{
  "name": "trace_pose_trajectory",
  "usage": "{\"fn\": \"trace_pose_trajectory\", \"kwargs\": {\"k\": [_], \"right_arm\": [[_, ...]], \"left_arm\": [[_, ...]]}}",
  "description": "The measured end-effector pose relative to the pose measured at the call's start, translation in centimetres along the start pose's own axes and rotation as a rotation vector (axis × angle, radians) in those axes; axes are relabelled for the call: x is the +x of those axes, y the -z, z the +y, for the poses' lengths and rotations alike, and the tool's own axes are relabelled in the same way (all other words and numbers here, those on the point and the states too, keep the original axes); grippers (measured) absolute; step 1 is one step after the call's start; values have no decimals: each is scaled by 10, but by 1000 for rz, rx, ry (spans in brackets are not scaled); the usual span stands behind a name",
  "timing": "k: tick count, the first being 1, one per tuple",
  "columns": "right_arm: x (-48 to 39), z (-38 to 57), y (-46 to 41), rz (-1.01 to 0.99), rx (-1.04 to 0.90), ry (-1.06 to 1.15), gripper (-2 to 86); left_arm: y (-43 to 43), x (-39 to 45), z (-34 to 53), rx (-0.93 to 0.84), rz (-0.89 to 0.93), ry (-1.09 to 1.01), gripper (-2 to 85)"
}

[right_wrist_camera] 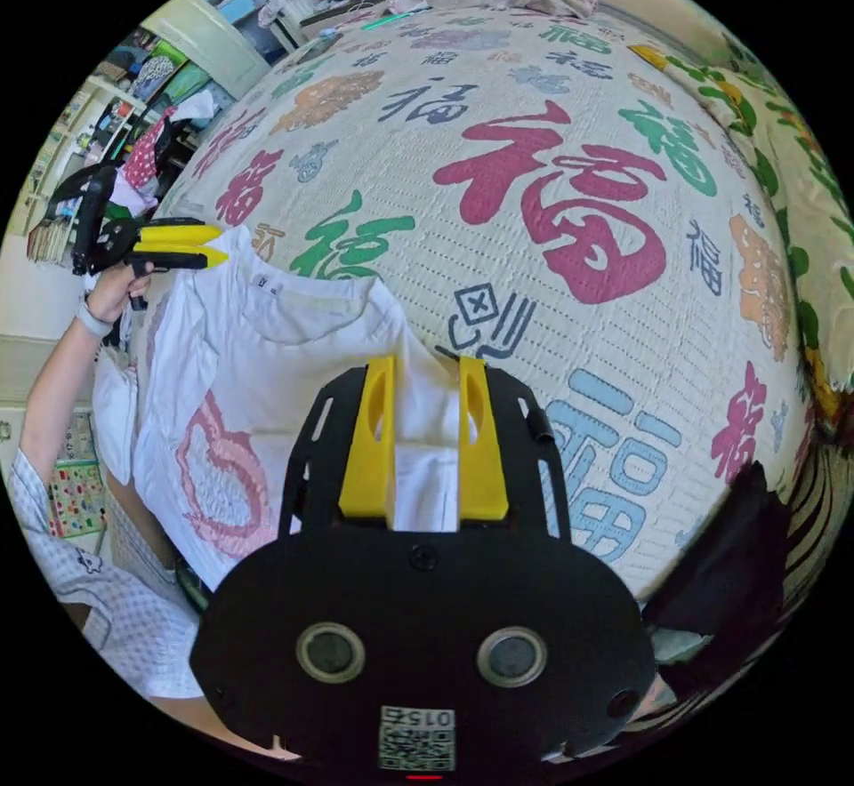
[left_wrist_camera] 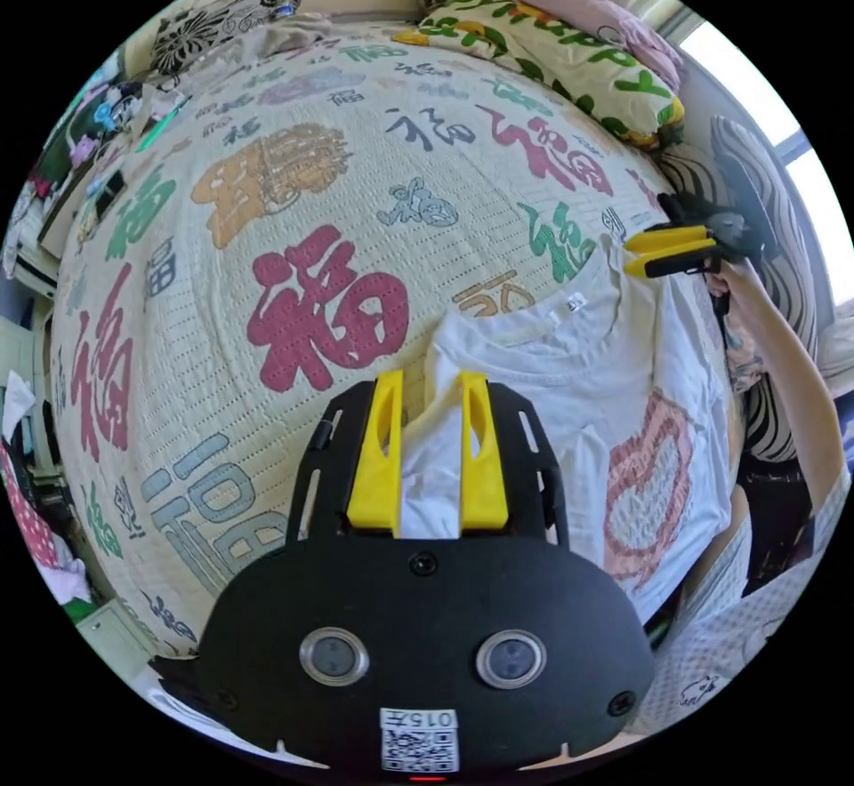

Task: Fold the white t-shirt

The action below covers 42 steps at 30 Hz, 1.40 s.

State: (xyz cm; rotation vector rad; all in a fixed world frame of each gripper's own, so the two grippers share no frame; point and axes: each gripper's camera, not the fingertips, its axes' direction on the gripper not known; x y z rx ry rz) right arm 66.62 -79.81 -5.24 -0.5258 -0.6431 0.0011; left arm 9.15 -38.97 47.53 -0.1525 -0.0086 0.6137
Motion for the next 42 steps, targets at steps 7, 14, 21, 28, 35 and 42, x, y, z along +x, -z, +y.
{"fn": "trace_pose_trajectory", "kwargs": {"k": [7, 14, 21, 28, 35, 42], "right_arm": [[1, 28, 14, 20, -7, 9, -5], [-9, 73, 50, 130, 195, -69, -3], [-43, 200, 47, 36, 208, 42, -2], [-125, 404, 26, 24, 236, 210, -1], [-143, 508, -35, -21, 184, 133, 0], [-129, 543, -86, -34, 122, 30, 2]], "left_arm": [[28, 23, 3, 65, -40, -9, -1], [75, 62, 31, 276, -154, -1, -3], [102, 124, 153, 359, -120, -179, -1], [115, 228, 355, 448, -70, -303, 0], [72, 283, 464, 295, -36, -197, 0], [50, 291, 489, 217, -19, -83, -2]]}}
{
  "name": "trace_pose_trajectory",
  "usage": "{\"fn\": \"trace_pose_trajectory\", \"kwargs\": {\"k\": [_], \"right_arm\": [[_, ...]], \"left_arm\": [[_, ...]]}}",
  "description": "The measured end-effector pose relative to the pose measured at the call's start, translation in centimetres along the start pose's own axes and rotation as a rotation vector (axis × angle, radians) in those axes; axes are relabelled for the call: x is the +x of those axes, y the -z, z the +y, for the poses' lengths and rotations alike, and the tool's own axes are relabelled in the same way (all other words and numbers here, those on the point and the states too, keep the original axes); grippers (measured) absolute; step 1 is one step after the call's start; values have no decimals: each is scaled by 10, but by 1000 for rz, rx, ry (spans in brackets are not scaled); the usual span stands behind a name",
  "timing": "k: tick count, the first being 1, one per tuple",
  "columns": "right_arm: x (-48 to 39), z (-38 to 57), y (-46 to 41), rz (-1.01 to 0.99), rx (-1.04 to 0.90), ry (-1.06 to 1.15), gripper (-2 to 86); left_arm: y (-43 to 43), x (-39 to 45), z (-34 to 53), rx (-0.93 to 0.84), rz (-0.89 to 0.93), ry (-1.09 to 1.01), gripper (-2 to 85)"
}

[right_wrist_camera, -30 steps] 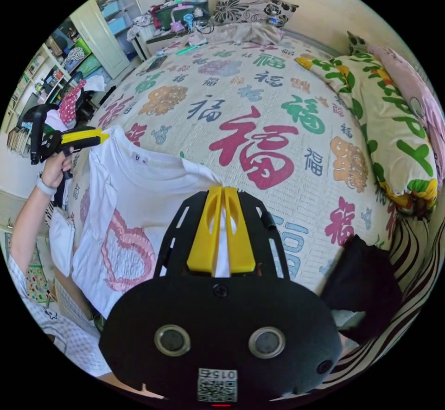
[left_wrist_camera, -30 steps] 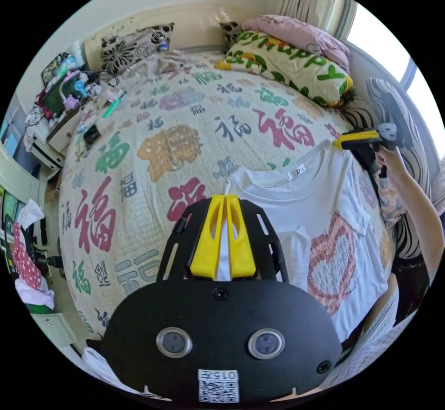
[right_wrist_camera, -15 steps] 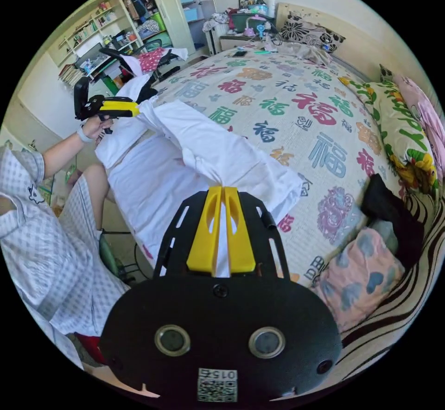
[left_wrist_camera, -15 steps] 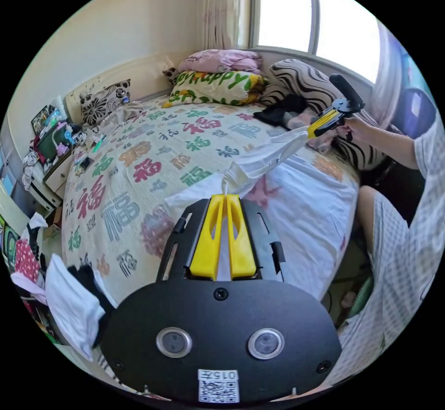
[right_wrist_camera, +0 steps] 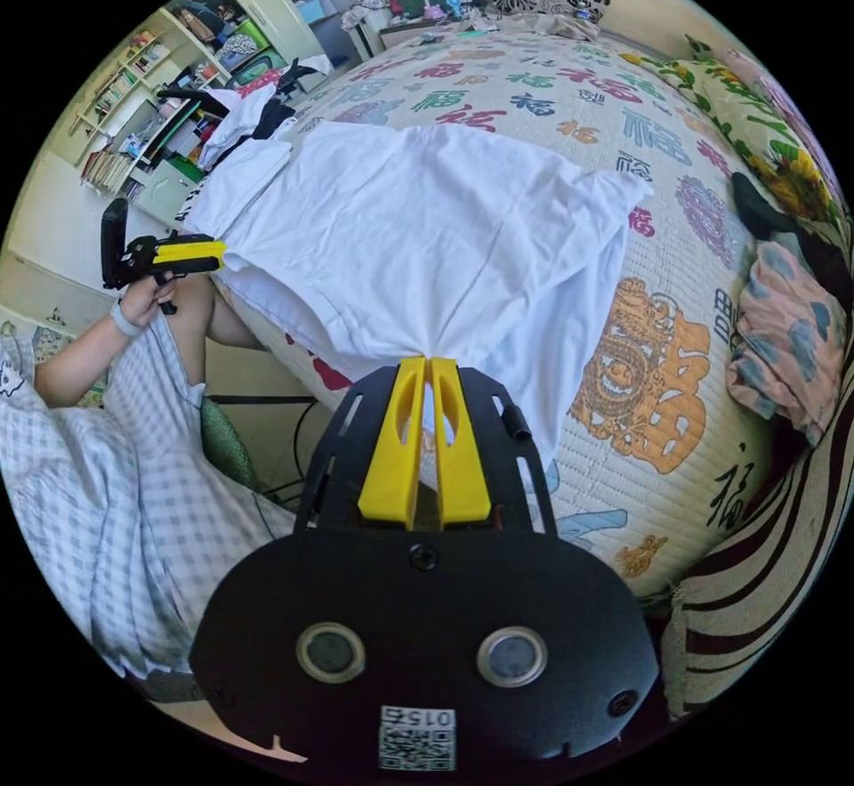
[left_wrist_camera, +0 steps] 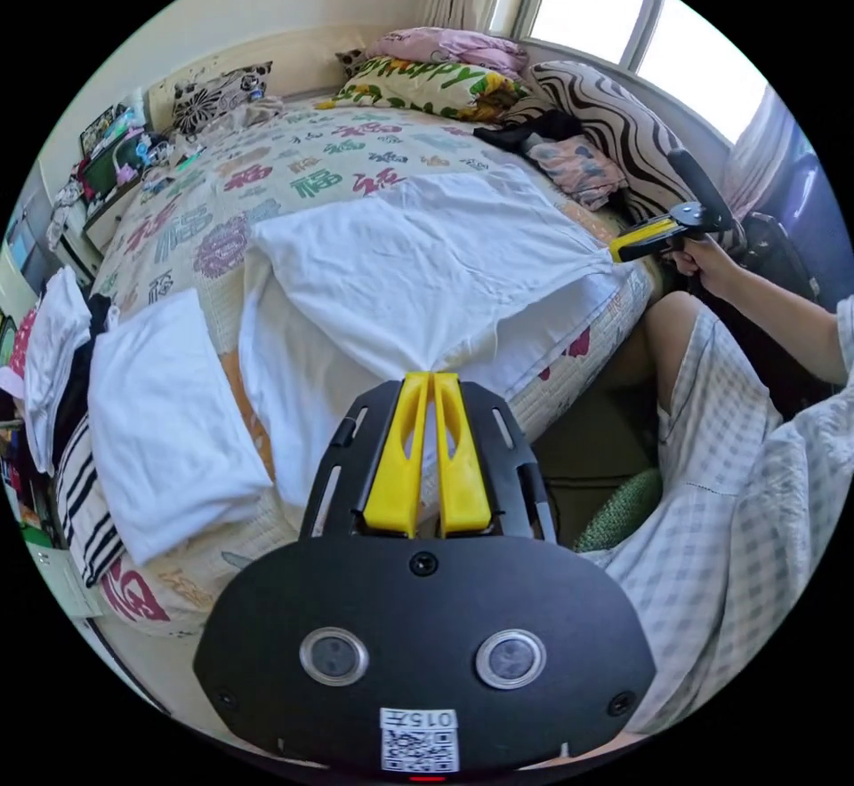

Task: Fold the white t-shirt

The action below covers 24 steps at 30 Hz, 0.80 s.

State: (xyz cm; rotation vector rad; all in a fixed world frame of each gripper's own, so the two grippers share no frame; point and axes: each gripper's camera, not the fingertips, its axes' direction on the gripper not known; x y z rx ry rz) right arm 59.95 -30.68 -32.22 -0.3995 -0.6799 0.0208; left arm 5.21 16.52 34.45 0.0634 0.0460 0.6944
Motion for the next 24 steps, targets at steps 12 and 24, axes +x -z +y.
{"fn": "trace_pose_trajectory", "kwargs": {"k": [12, 24], "right_arm": [[43, 37, 0, 1, 28, -221, 8], [68, -8, -69, -208, -104, -185, -6]], "left_arm": [[30, -17, 18, -56, 11, 229, 3], [-15, -43, 9, -143, 77, 302, -2]]}}
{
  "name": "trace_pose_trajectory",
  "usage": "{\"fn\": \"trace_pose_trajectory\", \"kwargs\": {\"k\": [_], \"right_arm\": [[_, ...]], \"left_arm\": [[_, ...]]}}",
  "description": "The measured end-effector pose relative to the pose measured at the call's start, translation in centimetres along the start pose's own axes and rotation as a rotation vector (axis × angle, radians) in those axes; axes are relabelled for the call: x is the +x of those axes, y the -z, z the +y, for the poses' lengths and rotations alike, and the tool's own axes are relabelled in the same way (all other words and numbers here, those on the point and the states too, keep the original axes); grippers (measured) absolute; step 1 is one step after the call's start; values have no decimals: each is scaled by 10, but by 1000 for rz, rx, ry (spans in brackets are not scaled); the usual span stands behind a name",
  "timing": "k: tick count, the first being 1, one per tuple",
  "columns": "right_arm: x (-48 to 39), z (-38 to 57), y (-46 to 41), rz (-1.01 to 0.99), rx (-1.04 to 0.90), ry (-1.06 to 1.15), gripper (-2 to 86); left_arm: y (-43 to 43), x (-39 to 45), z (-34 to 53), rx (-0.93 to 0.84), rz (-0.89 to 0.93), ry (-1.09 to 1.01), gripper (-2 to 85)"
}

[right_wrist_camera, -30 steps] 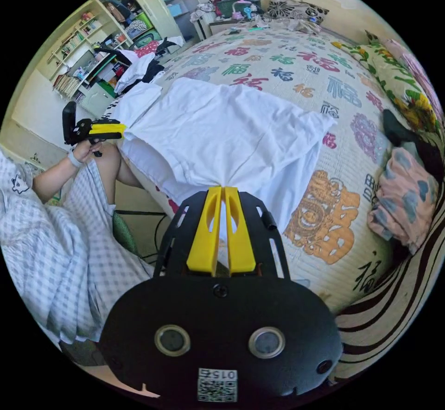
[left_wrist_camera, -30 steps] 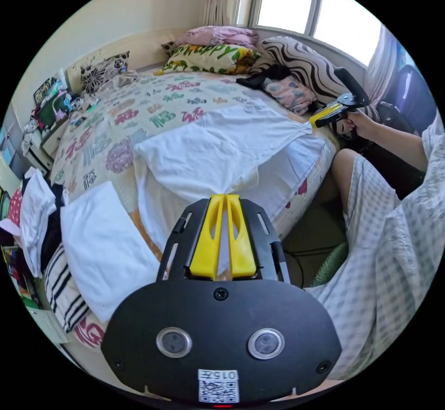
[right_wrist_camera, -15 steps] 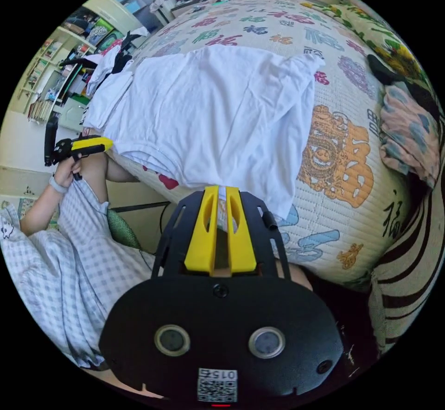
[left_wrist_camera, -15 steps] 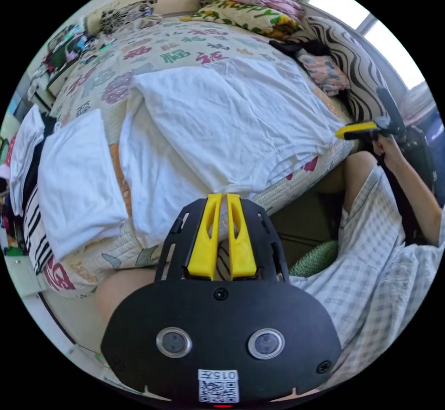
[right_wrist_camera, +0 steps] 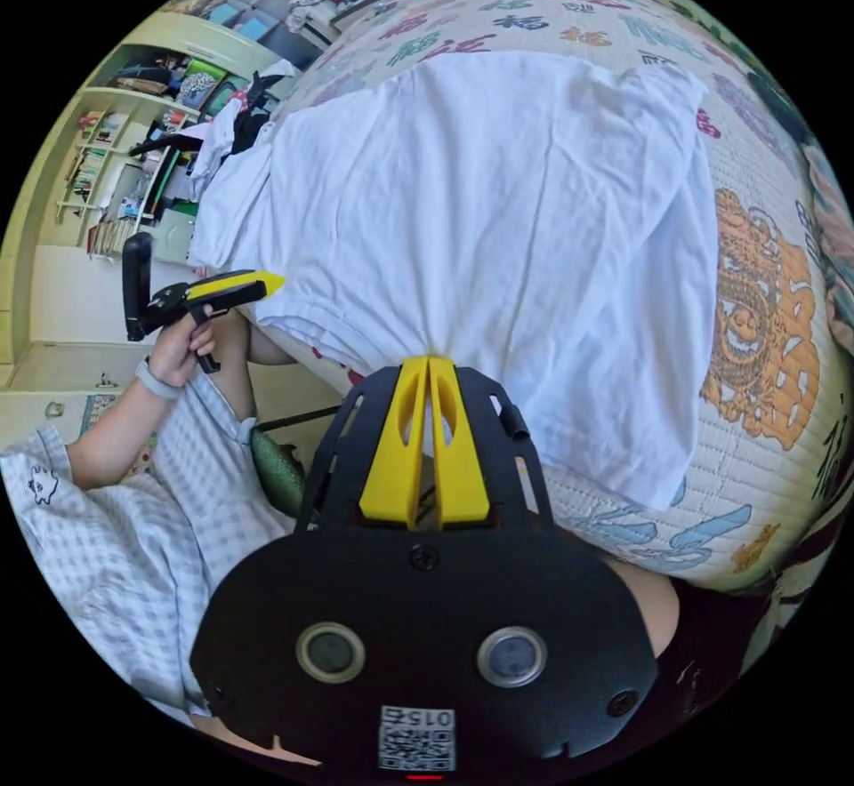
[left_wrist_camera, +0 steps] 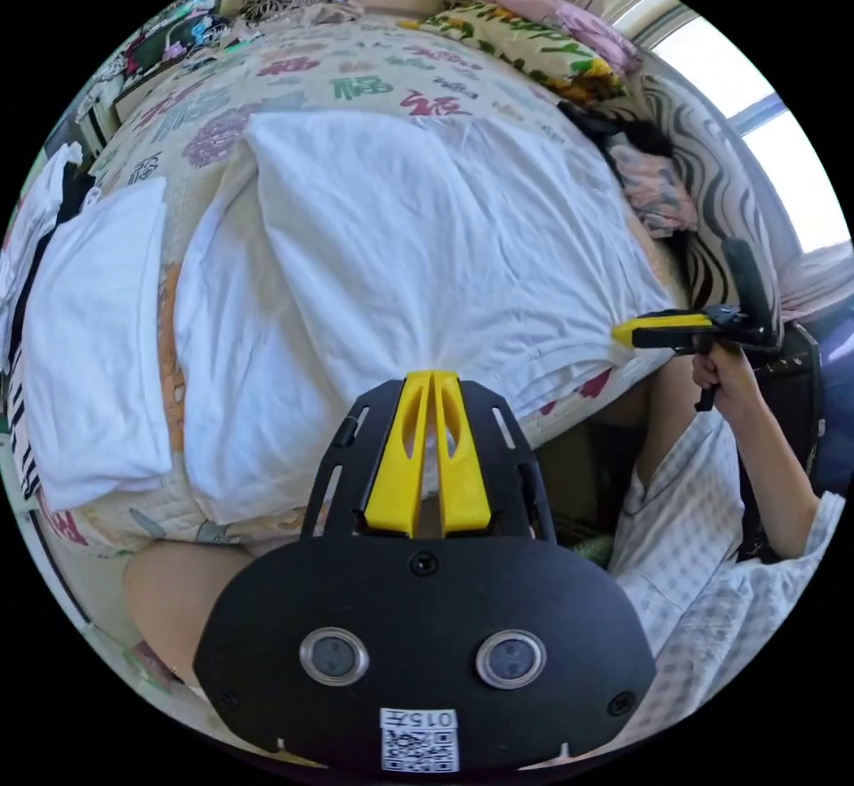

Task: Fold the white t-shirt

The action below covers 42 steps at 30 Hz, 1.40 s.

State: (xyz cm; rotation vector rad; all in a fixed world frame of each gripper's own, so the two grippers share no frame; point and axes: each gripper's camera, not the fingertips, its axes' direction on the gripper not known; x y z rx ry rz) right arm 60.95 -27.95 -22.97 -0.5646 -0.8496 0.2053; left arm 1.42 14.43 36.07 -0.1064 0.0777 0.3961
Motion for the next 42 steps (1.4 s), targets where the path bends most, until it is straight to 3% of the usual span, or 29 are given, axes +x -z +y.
{"fn": "trace_pose_trajectory", "kwargs": {"k": [4, 8, 10, 15, 20, 24, 29, 35, 42], "right_arm": [[26, -2, 13, -110, 1, -16, -5], [50, -8, 42, -155, 91, -27, -4], [64, -19, 62, -156, 160, -48, 0], [94, -75, 100, -62, 292, -105, 46], [131, -155, 123, -94, 333, -189, 109], [150, -214, 120, 64, 208, -253, 111], [174, -251, 105, -32, 17, -285, 32], [199, -250, 124, -245, 172, -334, 7], [204, -239, 139, -308, 381, -365, 83]], "left_arm": [[21, -22, 4, -27, -46, 30, 3], [69, -37, -13, 120, -234, -11, 30], [87, -45, -29, 207, -243, -15, 55], [101, -110, -80, 304, -131, 159, 89], [80, -183, -121, 183, 50, 305, 114], [65, -209, -136, 83, 81, 331, 100], [79, -247, -133, 136, 251, 334, 18], [102, -269, -122, 198, 241, 322, 6], [119, -274, -106, 235, 157, 348, 51]]}}
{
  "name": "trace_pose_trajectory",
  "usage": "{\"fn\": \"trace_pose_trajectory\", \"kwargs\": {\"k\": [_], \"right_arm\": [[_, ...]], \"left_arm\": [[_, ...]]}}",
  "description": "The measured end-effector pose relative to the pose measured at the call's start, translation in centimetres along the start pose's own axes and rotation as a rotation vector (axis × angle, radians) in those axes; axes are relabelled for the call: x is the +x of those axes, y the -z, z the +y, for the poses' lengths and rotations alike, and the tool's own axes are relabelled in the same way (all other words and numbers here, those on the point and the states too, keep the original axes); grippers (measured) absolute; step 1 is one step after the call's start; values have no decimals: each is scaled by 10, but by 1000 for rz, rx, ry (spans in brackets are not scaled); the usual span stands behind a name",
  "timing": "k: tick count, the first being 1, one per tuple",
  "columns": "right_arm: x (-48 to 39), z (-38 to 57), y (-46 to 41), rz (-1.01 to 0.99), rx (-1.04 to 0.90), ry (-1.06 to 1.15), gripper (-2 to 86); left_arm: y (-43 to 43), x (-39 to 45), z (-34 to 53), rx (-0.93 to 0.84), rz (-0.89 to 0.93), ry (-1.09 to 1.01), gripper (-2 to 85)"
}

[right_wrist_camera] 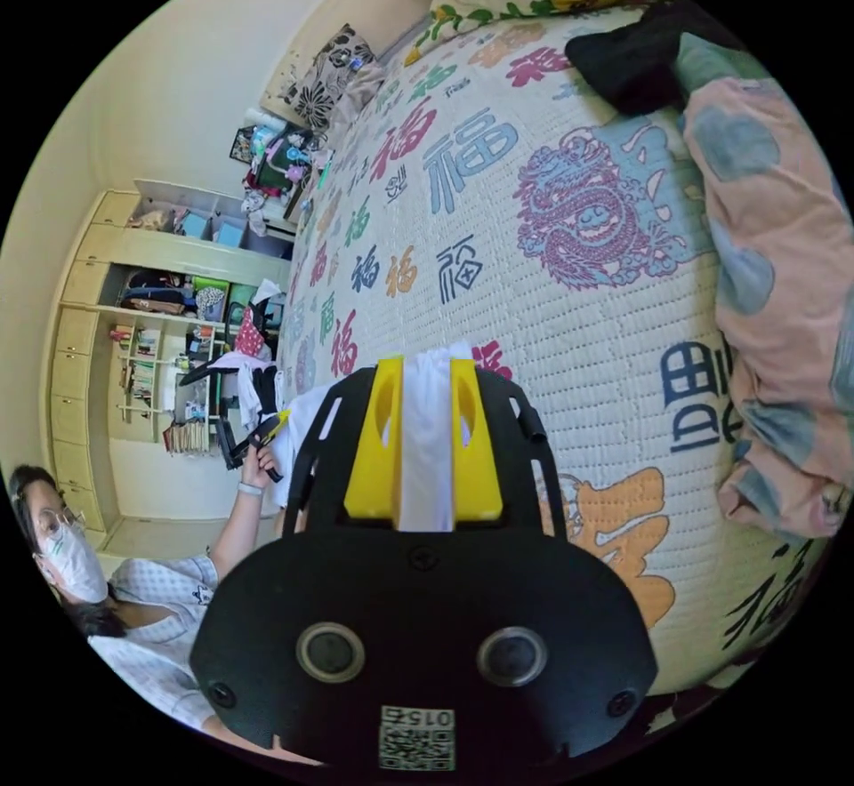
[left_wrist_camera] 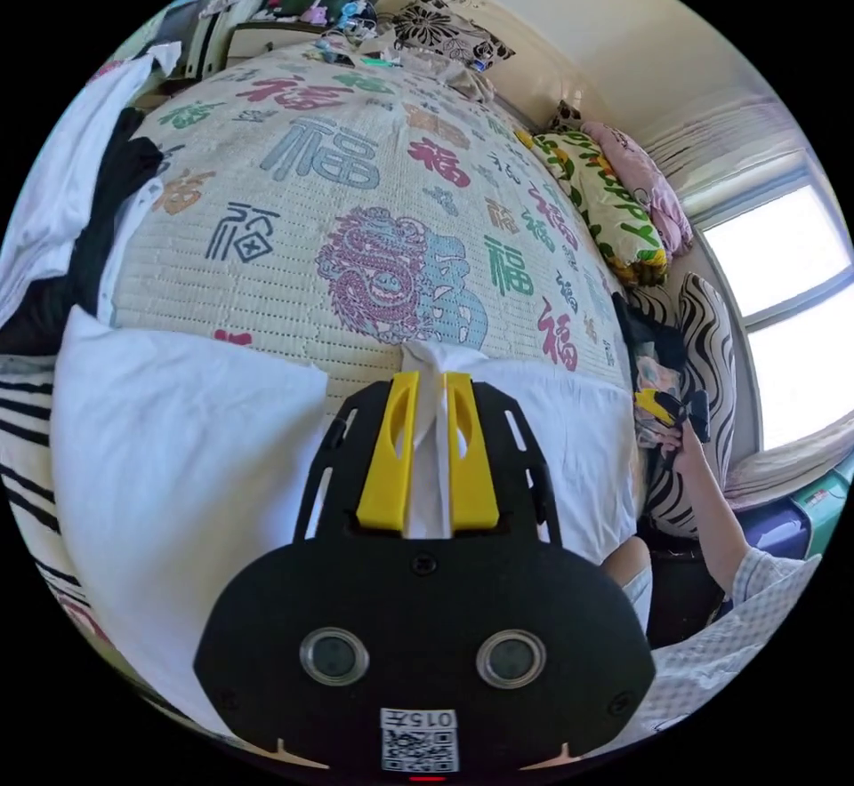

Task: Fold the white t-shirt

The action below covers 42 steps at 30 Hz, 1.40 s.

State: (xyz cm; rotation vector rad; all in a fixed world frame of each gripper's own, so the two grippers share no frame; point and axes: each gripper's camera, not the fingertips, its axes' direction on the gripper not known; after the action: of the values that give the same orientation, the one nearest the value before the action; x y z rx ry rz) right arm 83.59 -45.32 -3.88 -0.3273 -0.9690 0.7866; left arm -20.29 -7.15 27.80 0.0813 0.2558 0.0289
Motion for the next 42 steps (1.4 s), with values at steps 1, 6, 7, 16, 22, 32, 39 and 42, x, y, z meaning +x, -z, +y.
{"fn": "trace_pose_trajectory", "kwargs": {"k": [1, 6, 7, 16, 22, 32, 39, 42], "right_arm": [[1, -2, 0, 18, -5, -3, 95], [-8, -20, -45, 1, -204, 1, 80], [-15, -23, -54, 35, -217, 17, 43], [-40, -29, -65, 175, -220, 32, 70], [-106, -16, -54, 179, -135, 224, 80], [-290, -5, -231, 81, -498, 681, 88], [-378, 4, -368, 285, -718, 833, 130], [-387, 2, -406, 367, -796, 805, 134]], "left_arm": [[4, -2, 3, 14, 19, 3, 62], [-19, -10, -6, -93, 125, 26, 39], [-22, -11, -7, -96, 124, 24, 22], [-1, -7, 13, -29, 2, 7, 28], [56, -1, 103, -67, -55, -24, 71], [17, -2, 180, -260, -161, 102, 97], [-2, -3, 191, -272, -149, 114, 93], [2, 17, 198, -191, -258, 43, 95]]}}
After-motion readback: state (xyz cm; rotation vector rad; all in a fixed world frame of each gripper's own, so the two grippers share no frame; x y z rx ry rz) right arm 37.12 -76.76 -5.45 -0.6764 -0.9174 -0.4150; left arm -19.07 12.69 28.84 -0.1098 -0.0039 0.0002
